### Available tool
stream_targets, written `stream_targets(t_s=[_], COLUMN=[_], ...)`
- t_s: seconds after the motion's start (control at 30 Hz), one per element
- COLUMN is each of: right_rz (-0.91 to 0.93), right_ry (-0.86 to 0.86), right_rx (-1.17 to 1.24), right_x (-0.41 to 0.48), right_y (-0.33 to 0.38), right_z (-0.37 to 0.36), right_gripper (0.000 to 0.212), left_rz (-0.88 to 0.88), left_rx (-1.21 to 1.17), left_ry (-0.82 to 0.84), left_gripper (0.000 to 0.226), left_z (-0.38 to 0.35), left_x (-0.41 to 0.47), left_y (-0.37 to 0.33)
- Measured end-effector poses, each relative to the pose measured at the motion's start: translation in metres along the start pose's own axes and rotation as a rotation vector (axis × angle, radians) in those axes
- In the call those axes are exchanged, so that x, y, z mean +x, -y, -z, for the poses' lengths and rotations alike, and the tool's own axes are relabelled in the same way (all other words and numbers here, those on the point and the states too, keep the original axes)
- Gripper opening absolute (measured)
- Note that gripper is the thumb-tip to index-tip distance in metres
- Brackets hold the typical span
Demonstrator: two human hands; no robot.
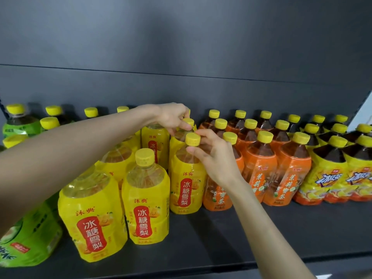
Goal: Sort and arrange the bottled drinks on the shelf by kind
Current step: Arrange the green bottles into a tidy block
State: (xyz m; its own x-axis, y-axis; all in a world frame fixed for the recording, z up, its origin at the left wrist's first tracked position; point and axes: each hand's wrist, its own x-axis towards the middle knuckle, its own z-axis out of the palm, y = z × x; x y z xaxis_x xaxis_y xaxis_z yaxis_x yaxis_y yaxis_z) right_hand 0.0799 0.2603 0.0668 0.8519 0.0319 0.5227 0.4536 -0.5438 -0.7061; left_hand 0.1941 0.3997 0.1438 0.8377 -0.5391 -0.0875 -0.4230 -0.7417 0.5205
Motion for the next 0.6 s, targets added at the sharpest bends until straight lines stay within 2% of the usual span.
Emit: stream_targets(t_s=[0.13, 0.3, 0.43, 0.5, 0.6], right_rz=[0.004, 0.034, 0.057, 0.027, -0.117], right_ry=[-0.032, -0.099, -0.275, -0.312, -0.262], right_rx=[-0.017, -0.080, -0.105, -0.096, -0.128], right_x=[-0.001, -0.015, -0.055, -0.076, -0.096], right_y=[0.002, 0.004, -0.002, -0.008, -0.016], right_z=[-0.002, -0.002, -0.010, -0.020, -0.036], right_gripper=[0.041, 0.050, 0.048, 0.049, 0.060], left_rz=[-0.016, -0.034, -0.103, -0.153, -0.161], left_rx=[-0.010, 0.012, 0.027, -0.003, 0.006], left_ry=[-0.012, -0.037, -0.180, -0.103, -0.023], left_gripper=[0.027, 0.049, 0.036, 0.034, 0.044], left_z=[-0.001, 0.007, 0.012, 0.004, -0.011], left_x=[-0.001, -0.018, -0.051, -0.066, -0.076], left_y=[0.001, 0.004, 0.002, -0.002, -0.011])
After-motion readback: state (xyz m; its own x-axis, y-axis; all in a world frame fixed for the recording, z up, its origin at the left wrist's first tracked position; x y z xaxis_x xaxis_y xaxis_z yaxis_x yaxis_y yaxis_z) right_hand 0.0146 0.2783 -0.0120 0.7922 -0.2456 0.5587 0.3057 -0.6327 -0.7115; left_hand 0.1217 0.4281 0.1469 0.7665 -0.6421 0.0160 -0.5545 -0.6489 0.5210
